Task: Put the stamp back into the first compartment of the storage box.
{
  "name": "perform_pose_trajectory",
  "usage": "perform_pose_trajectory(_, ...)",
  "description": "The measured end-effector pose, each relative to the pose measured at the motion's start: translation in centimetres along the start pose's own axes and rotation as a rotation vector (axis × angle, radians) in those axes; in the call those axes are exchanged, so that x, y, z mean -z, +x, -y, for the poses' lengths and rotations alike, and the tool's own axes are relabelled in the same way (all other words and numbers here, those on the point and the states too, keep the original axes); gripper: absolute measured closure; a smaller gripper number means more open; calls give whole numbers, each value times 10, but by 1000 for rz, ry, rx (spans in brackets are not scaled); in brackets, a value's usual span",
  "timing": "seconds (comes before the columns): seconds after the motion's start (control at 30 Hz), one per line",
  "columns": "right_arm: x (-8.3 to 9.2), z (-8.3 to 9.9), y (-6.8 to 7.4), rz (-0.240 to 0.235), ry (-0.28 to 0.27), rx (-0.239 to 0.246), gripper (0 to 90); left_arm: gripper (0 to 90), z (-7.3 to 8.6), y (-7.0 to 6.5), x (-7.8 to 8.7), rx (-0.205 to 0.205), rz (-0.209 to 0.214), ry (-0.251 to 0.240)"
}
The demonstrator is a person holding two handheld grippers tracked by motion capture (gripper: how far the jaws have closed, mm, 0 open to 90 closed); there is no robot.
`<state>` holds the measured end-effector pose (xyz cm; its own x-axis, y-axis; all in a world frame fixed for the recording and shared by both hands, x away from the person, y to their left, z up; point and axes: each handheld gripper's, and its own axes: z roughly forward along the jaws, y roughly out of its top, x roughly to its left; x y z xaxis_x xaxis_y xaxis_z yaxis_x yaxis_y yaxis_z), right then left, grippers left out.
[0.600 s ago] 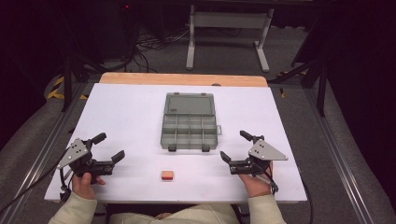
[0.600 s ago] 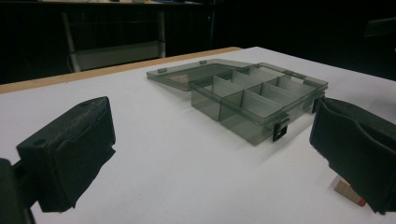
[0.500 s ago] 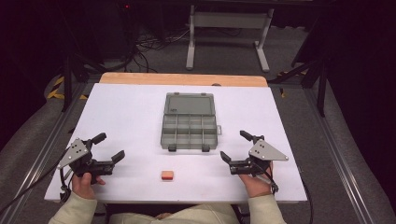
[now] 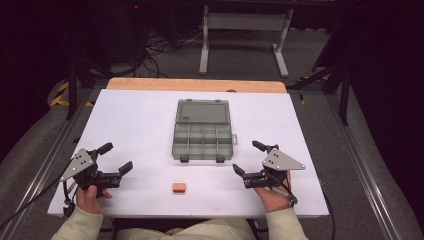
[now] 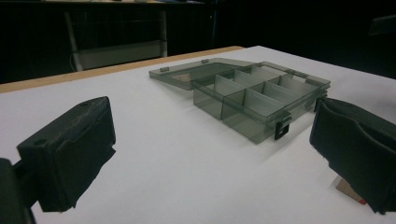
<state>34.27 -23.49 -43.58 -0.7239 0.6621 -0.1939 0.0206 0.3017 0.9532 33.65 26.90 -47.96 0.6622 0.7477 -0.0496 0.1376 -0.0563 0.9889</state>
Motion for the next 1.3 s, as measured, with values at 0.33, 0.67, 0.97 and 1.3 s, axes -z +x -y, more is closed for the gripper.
perform_pose_trajectory(0.33, -20, -22, 16, -110, 47, 51, 108, 13, 0, -1, 0, -4, 13, 9)
perform_pose_trajectory(0.67, -47, -50, 30, -237, 86, 106, 113, 13, 1, 0, 2, -1, 11, 7)
perform_pose_trajectory(0.97, -63, -62, 39, -331, 104, 132, 113, 13, 1, 0, 1, 0, 16, 15)
perform_pose_trajectory(1.3, -82, -71, 51, -400, 151, 173, 116, 13, 1, 1, 1, -1, 21, 17)
